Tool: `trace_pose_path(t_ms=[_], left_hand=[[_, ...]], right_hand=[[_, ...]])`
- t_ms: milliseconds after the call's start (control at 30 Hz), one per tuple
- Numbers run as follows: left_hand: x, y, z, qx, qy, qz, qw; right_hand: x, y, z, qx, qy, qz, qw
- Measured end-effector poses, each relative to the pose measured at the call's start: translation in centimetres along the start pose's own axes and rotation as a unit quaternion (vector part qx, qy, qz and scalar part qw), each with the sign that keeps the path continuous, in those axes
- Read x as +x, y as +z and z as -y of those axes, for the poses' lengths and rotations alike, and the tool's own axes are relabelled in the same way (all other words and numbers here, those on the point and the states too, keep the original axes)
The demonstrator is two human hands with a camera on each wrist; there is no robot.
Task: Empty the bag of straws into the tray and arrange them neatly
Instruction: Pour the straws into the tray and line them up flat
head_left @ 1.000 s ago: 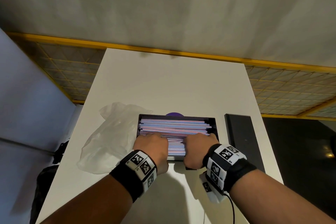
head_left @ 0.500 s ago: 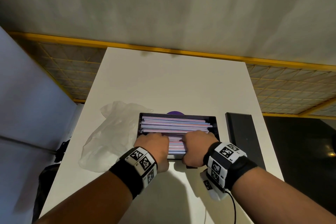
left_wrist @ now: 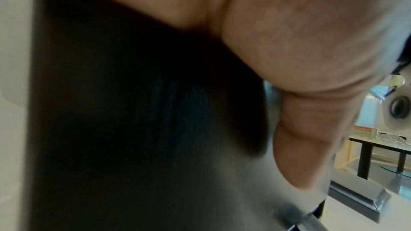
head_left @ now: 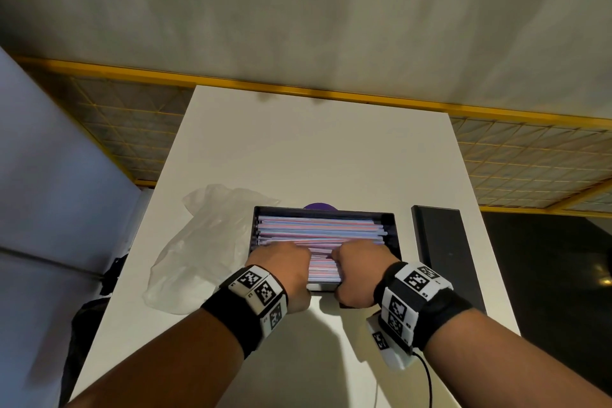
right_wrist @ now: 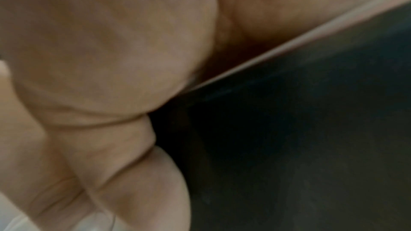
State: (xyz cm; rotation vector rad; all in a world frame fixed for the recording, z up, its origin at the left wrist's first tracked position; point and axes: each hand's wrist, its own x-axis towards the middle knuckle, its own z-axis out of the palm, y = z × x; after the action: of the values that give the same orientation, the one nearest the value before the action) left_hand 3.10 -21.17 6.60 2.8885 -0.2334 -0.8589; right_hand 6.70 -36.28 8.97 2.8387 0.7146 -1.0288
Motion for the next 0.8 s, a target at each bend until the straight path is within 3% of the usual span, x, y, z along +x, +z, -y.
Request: trace_pose_path(t_ms=[367,633,800], left_hand=[[-0.01,0.24,-0.33,0.006,-0.014,0.013,1.000],[-0.18,0.08,-0.36,0.006,-0.019,0.004,1.000],[-0.65,-0.06,-0.40,0.015,-0.005,-0.020,1.000]], right_hand=[[-0.08,0.03,0.82,-0.005,0.000,0.036,0.999],[-0.14,-0.06,0.52,-0.022,0.027,0.023,0.999],[-0.11,0.33,0.51,-0.006,-0.008,0.033,0.999]])
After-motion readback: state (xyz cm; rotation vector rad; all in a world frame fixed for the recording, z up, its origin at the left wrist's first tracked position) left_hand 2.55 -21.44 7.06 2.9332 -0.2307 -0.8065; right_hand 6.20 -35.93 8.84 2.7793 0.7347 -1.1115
